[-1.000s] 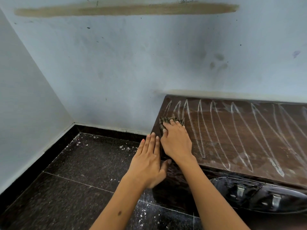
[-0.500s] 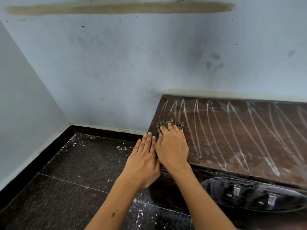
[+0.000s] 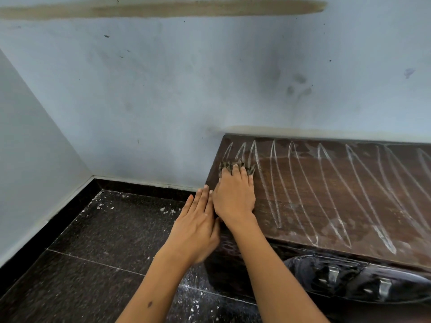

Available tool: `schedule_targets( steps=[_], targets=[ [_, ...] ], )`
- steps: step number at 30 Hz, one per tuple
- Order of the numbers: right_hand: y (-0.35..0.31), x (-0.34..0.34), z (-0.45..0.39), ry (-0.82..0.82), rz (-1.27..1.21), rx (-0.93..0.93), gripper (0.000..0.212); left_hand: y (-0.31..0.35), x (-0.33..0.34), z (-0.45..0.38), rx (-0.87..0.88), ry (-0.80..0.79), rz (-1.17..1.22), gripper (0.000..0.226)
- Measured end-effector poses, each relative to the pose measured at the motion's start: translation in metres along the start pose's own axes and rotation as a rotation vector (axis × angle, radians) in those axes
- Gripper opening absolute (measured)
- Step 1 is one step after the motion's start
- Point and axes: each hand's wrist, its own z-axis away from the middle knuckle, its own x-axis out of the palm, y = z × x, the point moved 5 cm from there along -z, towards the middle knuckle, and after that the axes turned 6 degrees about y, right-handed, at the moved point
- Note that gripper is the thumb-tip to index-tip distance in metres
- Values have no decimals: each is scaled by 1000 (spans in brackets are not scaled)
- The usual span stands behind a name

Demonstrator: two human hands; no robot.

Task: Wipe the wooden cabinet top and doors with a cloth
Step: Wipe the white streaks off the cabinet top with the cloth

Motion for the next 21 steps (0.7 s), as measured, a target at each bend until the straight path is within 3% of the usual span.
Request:
schedule_targets(
  steps=[5, 8, 15, 21],
  targets=[
    [-6, -3, -43, -76, 1, 30, 48, 4, 1, -6, -29, -31, 5, 62],
    [-10, 7, -33, -83, -2, 92, 53, 4, 1, -5, -5, -51, 13, 61],
    [-13, 10, -57, -98, 20, -1, 51, 5, 3, -6, -33, -43, 10, 63],
    [-20, 17, -57, -143, 46, 86, 56, 6, 1, -6, -19, -61, 17, 63]
  ],
)
